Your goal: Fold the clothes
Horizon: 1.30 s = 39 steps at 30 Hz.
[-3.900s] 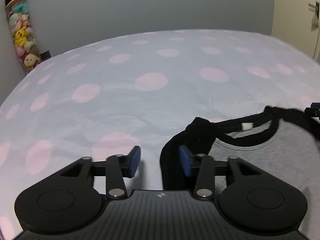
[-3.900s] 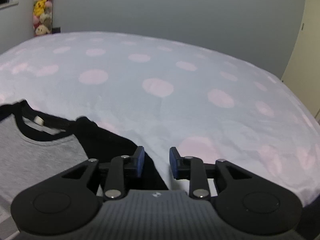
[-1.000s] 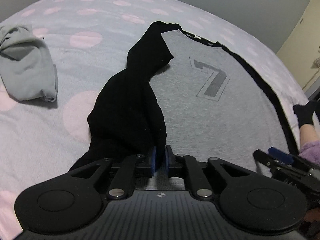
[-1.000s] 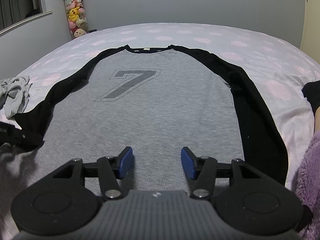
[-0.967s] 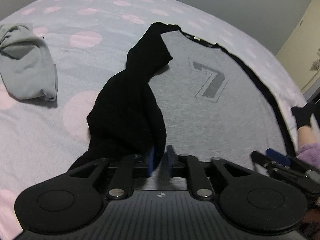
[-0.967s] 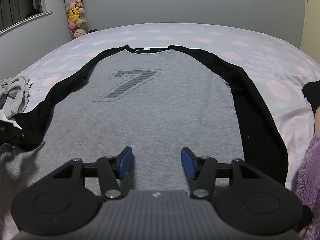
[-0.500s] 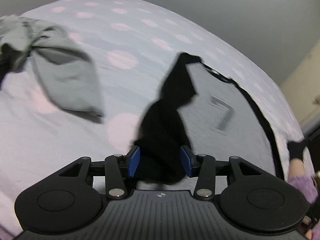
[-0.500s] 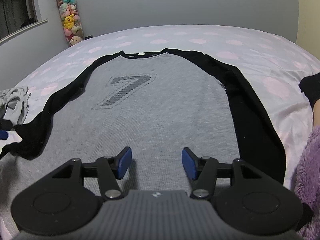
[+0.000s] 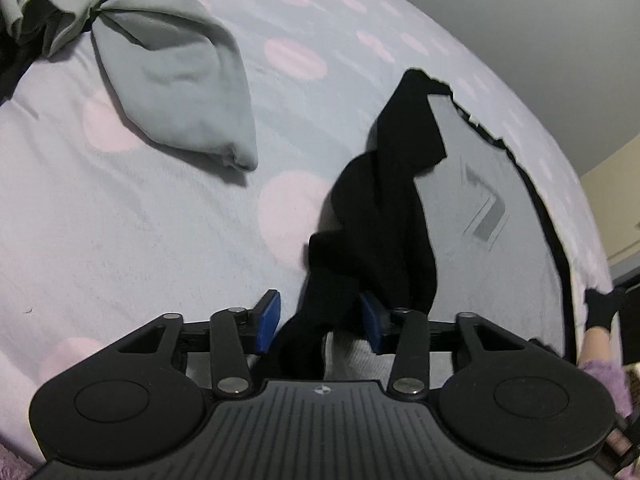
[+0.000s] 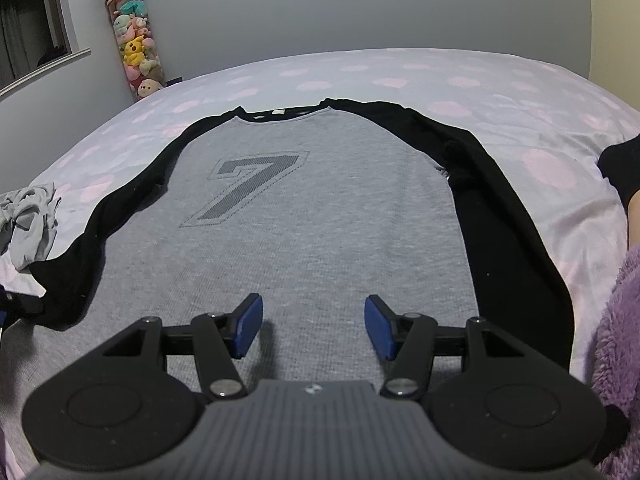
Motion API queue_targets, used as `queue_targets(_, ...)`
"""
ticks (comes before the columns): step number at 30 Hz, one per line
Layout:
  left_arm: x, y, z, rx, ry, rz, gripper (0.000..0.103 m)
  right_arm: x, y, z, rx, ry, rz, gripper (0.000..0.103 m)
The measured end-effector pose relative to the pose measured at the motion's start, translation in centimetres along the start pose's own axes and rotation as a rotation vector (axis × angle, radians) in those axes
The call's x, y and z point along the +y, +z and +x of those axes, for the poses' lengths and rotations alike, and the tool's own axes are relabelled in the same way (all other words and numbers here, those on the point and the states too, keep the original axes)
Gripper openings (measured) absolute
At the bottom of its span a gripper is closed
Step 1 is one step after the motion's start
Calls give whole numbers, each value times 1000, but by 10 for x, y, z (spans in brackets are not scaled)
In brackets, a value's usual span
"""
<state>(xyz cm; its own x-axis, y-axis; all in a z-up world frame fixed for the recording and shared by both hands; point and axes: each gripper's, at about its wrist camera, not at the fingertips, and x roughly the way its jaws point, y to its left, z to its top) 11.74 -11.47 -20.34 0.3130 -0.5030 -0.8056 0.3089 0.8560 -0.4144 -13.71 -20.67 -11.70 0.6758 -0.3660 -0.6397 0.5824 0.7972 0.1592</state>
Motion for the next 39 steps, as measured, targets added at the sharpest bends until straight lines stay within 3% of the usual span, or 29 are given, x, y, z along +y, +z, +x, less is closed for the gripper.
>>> queue_targets(2, 0, 0, -2, -7, -6, -2, 12, 0, 0, 0, -1, 2, 1, 60)
queue_targets(5, 2, 0, -14, -60, -14, -24, 9, -2, 1, 0, -4, 1, 9, 60)
queue_targets(10, 1, 14, -47, -207, 46, -31, 9, -5, 1, 2, 3, -20, 19, 60)
queue_targets(17, -7, 77, -82, -329, 145, 94, 9, -6, 1, 2, 3, -26, 30, 60)
queue_targets(28, -21, 176, -108, -483, 397, 327, 9, -11, 5, 6, 5, -37, 49, 60)
queue_targets(32, -1, 199, -96, -468, 485, 336, 8, -14, 7, 7, 9, -33, 55, 61)
queue_targets(39, 50, 219, -43, -361, 632, 311, 9, -18, 9, 8, 21, -31, 58, 61)
